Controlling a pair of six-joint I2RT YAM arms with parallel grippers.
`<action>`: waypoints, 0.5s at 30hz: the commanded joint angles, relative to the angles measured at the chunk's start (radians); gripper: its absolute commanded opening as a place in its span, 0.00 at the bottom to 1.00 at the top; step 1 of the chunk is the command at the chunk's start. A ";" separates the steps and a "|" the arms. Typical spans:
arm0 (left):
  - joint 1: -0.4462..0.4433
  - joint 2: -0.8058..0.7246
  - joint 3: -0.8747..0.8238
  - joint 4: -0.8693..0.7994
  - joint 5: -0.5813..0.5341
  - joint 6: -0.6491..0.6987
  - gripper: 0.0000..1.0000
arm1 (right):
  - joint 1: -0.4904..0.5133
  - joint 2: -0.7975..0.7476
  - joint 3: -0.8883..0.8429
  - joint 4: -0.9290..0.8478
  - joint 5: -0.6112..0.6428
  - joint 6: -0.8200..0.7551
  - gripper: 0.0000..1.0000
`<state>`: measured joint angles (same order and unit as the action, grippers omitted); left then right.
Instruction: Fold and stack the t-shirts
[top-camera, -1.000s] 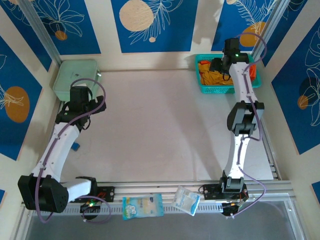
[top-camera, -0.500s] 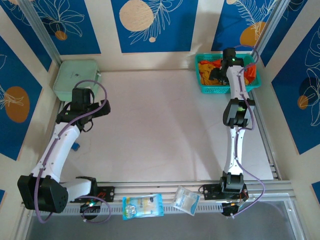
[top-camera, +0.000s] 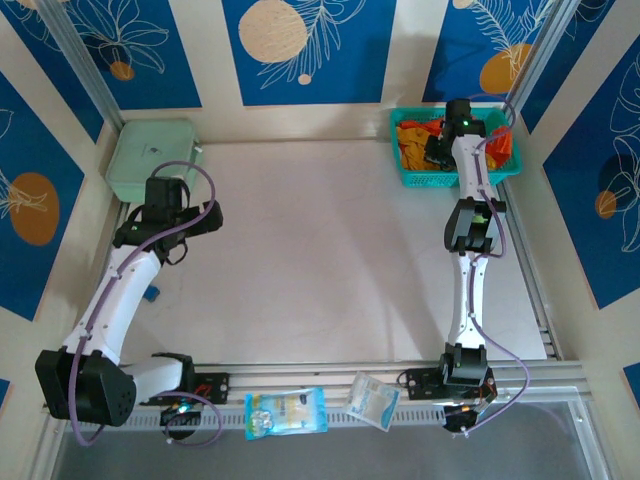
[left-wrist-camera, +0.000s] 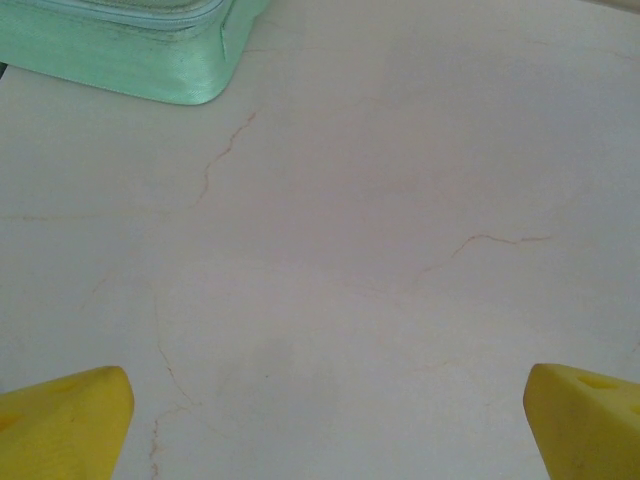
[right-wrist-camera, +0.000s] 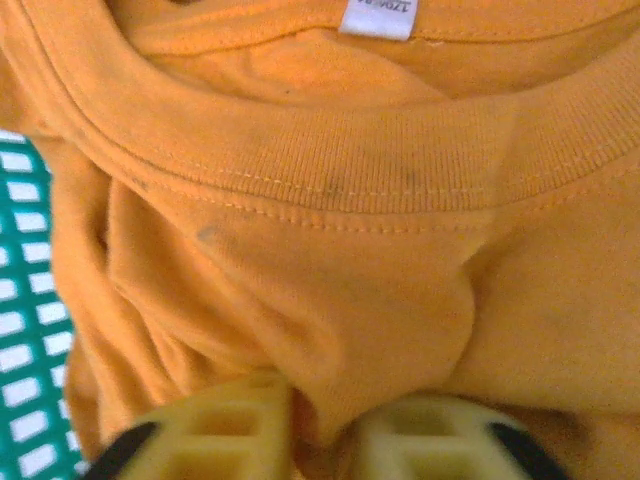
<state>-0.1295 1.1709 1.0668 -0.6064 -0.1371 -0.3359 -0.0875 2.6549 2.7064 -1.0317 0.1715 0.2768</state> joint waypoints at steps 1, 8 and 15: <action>-0.012 -0.002 -0.002 0.022 0.022 -0.009 1.00 | 0.000 -0.017 0.058 0.008 -0.053 0.020 0.00; -0.021 -0.039 0.013 0.013 0.044 0.001 0.98 | 0.028 -0.231 -0.003 0.059 -0.033 0.017 0.00; -0.031 -0.085 0.050 -0.016 0.078 0.008 0.98 | 0.103 -0.462 -0.040 0.090 -0.010 -0.007 0.00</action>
<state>-0.1490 1.1160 1.0756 -0.6086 -0.0929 -0.3351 -0.0273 2.3222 2.6549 -0.9825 0.1631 0.2871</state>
